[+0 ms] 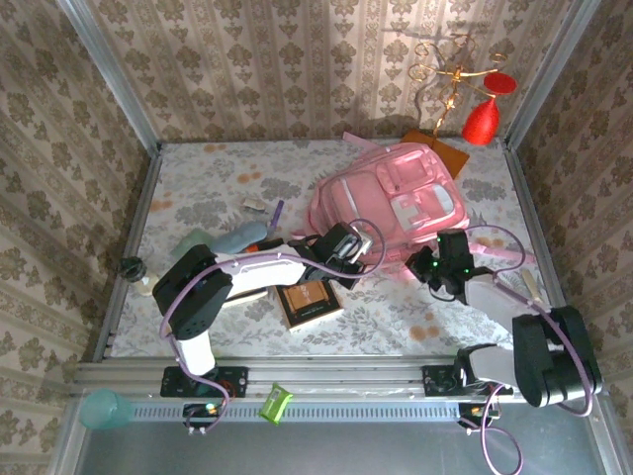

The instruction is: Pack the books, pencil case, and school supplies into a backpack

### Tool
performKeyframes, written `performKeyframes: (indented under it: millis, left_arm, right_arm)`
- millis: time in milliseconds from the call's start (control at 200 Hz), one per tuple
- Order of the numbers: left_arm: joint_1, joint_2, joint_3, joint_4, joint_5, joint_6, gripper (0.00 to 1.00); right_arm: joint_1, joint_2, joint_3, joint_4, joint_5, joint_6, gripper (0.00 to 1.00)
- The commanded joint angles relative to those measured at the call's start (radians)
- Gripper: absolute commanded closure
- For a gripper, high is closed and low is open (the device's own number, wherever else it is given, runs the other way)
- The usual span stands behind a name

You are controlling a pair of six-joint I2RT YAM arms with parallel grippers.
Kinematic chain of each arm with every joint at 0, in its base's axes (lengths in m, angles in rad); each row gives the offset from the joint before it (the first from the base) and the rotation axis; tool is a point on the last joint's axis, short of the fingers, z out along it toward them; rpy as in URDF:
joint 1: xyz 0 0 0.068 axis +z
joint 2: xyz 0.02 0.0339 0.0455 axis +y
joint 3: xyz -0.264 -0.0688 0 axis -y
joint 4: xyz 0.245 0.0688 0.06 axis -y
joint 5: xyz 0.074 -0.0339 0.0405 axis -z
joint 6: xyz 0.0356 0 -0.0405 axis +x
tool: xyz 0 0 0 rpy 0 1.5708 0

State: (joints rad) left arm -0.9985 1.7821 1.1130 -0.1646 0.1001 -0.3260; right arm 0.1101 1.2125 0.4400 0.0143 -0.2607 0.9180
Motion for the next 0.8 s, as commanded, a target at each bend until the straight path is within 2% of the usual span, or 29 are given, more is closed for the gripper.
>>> performKeyframes:
  millis: [0, 420, 520, 615, 740, 795]
  left_arm:
    - [0.018, -0.057, -0.014, -0.061, -0.032, 0.039, 1.0]
    - [0.122, -0.122, -0.083, -0.107, -0.074, 0.117, 1.0]
    - [0.143, -0.133, -0.098, -0.091, -0.048, 0.141, 1.0]
    - [0.143, -0.137, -0.105, -0.058, 0.026, 0.143, 1.0]
    - [0.143, -0.129, -0.112, -0.032, 0.061, 0.131, 1.0]
    - [0.143, -0.123, -0.114, -0.024, 0.059, 0.134, 1.0]
  right_arm:
    - [-0.06, -0.072, -0.018, -0.047, 0.097, -0.042, 1.0]
    - [-0.21, -0.128, 0.016, -0.167, 0.091, -0.156, 1.0]
    - [-0.222, -0.129, 0.035, -0.181, 0.081, -0.192, 1.0]
    - [-0.22, -0.122, 0.051, -0.179, 0.014, -0.226, 1.0]
    - [-0.216, -0.134, 0.074, -0.238, -0.012, -0.288, 0.75]
    - [-0.213, -0.152, 0.08, -0.264, -0.007, -0.318, 0.68]
